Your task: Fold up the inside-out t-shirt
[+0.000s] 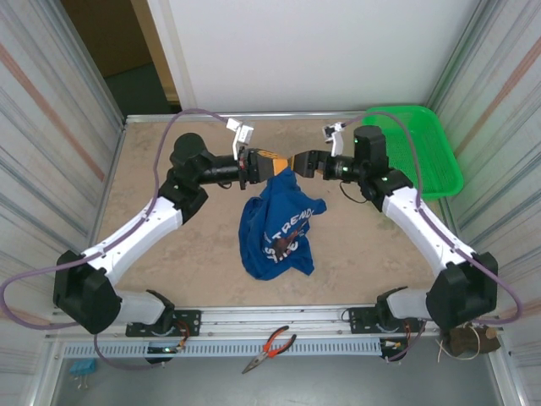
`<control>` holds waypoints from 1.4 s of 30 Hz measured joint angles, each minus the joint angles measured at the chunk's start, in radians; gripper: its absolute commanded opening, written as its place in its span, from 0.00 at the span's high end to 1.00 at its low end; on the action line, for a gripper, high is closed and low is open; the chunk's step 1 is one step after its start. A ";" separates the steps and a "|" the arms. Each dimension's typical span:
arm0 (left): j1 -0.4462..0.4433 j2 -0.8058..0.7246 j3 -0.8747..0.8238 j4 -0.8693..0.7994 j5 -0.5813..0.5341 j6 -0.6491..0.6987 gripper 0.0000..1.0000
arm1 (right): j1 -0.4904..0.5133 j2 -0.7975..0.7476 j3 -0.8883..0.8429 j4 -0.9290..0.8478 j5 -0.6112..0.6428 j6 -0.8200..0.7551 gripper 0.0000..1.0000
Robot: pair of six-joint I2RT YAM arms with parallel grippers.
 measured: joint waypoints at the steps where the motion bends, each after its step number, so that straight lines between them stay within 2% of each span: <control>1: -0.002 0.001 0.000 0.000 0.001 0.000 1.00 | 0.006 0.017 0.000 0.025 -0.012 0.011 0.08; 2: -0.003 0.003 -0.002 0.001 0.004 0.000 1.00 | 0.010 0.038 0.000 0.057 -0.031 0.028 0.11; 3: -0.003 0.004 -0.008 0.003 0.007 0.000 1.00 | 0.014 0.061 0.000 0.093 -0.050 0.048 0.20; 4: -0.003 0.004 -0.017 0.003 0.007 0.001 1.00 | 0.016 0.081 0.000 0.125 -0.065 0.059 0.36; 6: -0.003 0.004 -0.050 0.002 0.005 0.004 1.00 | 0.020 0.137 -0.001 0.201 -0.118 0.111 0.80; 7: -0.002 0.004 -0.069 0.001 0.000 0.005 1.00 | 0.019 0.156 -0.003 0.226 -0.137 0.131 0.96; 8: 0.000 0.003 -0.092 0.000 -0.009 0.007 1.00 | 0.019 0.175 -0.007 0.257 -0.158 0.154 1.00; 12: 0.041 -0.029 -0.208 -0.013 -0.061 0.011 1.00 | -0.014 0.169 -0.042 0.305 -0.202 0.208 1.00; 15: 0.082 -0.080 -0.289 -0.046 -0.119 0.028 1.00 | -0.083 0.108 -0.068 0.311 -0.206 0.215 1.00; 18: 0.092 -0.122 -0.338 -0.071 -0.172 0.056 1.00 | -0.145 0.019 -0.073 0.291 -0.177 0.210 1.00; 20: 0.092 -0.141 -0.370 -0.080 -0.195 0.074 1.00 | -0.150 -0.042 -0.072 0.256 -0.138 0.197 1.00; 21: 0.092 -0.143 -0.382 -0.085 -0.202 0.082 1.00 | -0.144 -0.066 -0.071 0.231 -0.117 0.184 0.86; 22: 0.090 -0.144 -0.395 -0.089 -0.211 0.087 0.99 | -0.133 -0.085 -0.068 0.199 -0.094 0.177 0.58; 23: 0.087 -0.144 -0.408 -0.094 -0.222 0.092 0.86 | -0.117 -0.096 -0.063 0.168 -0.070 0.166 0.43; 25: 0.074 -0.144 -0.424 -0.118 -0.240 0.116 0.63 | -0.079 -0.098 -0.063 0.118 -0.018 0.148 0.34; 26: 0.062 -0.144 -0.425 -0.135 -0.242 0.124 0.56 | -0.052 -0.097 -0.072 0.091 0.020 0.136 0.32; 29: 0.027 -0.148 -0.425 -0.171 -0.242 0.152 0.44 | 0.018 -0.095 -0.119 0.023 0.116 0.114 0.32; 32: 0.014 -0.187 -0.441 -0.209 -0.273 0.166 0.37 | 0.078 -0.084 -0.159 -0.042 0.212 0.095 0.33; 35: 0.018 -0.271 -0.454 -0.286 -0.381 0.169 0.34 | 0.135 -0.053 -0.165 -0.101 0.307 0.079 0.33; 38: 0.032 -0.333 -0.452 -0.371 -0.541 0.169 0.31 | 0.193 -0.012 -0.150 -0.140 0.388 0.070 0.32; 42: 0.093 -0.309 -0.434 -0.491 -0.698 0.167 0.29 | 0.275 0.095 -0.042 -0.203 0.499 0.048 0.30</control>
